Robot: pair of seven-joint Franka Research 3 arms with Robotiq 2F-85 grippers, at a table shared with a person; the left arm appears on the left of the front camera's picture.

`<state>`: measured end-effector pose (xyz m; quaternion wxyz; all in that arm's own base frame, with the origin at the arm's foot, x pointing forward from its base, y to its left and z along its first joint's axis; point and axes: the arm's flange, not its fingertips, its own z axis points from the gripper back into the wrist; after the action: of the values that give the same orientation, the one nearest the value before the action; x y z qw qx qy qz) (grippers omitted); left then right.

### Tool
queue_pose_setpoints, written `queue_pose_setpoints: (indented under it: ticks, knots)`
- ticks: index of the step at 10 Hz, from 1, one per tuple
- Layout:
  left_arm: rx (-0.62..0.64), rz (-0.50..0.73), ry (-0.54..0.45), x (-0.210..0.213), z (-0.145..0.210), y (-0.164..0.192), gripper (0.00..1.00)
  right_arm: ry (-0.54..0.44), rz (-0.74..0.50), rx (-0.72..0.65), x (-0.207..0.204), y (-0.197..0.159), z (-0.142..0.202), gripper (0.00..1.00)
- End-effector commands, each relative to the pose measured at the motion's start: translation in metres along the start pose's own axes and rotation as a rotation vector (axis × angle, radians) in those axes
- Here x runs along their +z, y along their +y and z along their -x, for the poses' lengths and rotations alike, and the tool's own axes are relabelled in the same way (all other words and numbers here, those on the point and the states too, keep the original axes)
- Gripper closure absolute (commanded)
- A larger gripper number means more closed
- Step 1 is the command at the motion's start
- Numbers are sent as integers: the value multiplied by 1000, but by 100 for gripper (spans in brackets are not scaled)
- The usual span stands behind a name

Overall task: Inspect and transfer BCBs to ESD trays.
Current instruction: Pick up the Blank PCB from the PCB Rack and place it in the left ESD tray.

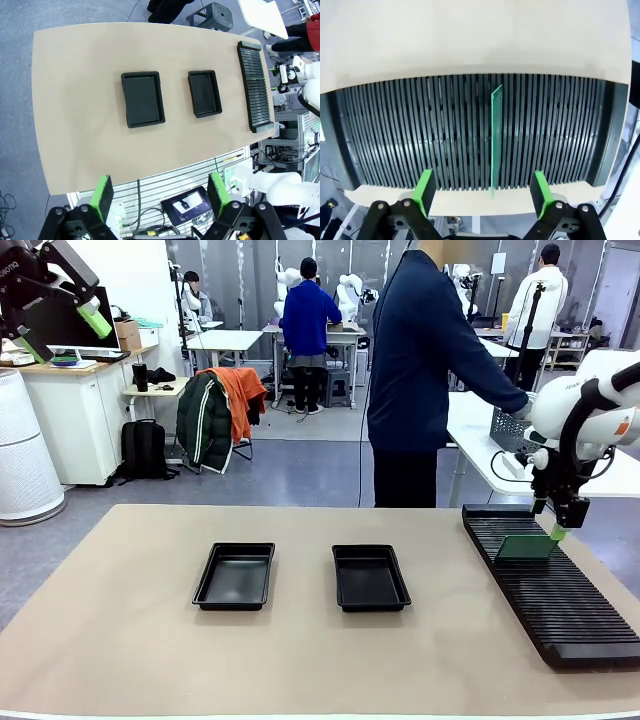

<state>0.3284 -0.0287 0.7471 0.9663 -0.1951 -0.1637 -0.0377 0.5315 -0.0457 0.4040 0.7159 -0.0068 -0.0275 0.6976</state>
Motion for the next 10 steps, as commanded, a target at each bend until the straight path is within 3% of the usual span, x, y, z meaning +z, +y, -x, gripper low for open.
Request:
queue_pose_setpoints:
  ticks: [1, 8, 10]
  knots:
    - [1, -5, -1, -1, 0, 0, 0, -52, 31, 42, -17, 1, 0, 0]
    - [1, -5, -1, -1, 0, 0, 0, -81, 118, 32, -51, -1, 1, 0]
    - [1, -5, -1, -1, 0, 0, 0, -60, 130, 34, -51, 1, 1, 5]
